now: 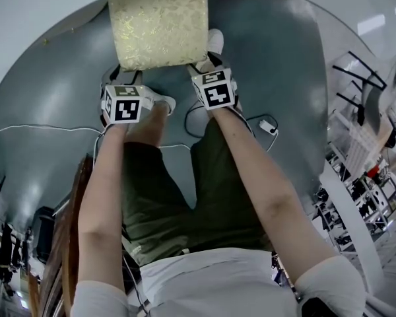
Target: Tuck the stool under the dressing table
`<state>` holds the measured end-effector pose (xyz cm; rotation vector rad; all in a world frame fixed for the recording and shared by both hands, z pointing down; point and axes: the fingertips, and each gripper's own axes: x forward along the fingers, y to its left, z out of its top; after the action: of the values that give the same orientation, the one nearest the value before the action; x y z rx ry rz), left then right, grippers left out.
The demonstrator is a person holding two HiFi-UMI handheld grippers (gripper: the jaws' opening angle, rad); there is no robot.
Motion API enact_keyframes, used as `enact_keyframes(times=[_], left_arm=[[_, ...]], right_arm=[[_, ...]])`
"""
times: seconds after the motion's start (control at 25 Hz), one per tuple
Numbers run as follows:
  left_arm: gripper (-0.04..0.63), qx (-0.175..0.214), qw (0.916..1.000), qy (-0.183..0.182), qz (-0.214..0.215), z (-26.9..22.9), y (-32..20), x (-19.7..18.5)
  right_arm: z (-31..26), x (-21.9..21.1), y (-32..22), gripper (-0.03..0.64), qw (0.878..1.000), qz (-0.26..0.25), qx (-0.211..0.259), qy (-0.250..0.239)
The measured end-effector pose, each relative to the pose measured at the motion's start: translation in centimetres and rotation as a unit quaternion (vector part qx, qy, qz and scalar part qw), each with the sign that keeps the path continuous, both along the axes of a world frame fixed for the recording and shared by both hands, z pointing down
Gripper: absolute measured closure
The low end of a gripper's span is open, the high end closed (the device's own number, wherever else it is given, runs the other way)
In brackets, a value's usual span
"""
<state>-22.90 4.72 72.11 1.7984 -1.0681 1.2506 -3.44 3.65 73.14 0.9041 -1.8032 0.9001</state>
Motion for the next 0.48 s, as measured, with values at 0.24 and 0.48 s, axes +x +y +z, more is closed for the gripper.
enact_keyframes(times=[0.24, 0.48], left_arm=[[0.352, 0.011, 0.9999, -0.007, -0.004, -0.3, -3.9, 0.1], [0.352, 0.031, 0.9993, -0.020, -0.012, -0.1, -6.0, 0.3]], right_arm=[[-0.4, 0.0, -4.2, 0.328, 1.000, -0.017, 0.024, 0.006], [-0.3, -0.1, -6.8, 0.334, 0.996, -0.054, 0.064, 0.034]])
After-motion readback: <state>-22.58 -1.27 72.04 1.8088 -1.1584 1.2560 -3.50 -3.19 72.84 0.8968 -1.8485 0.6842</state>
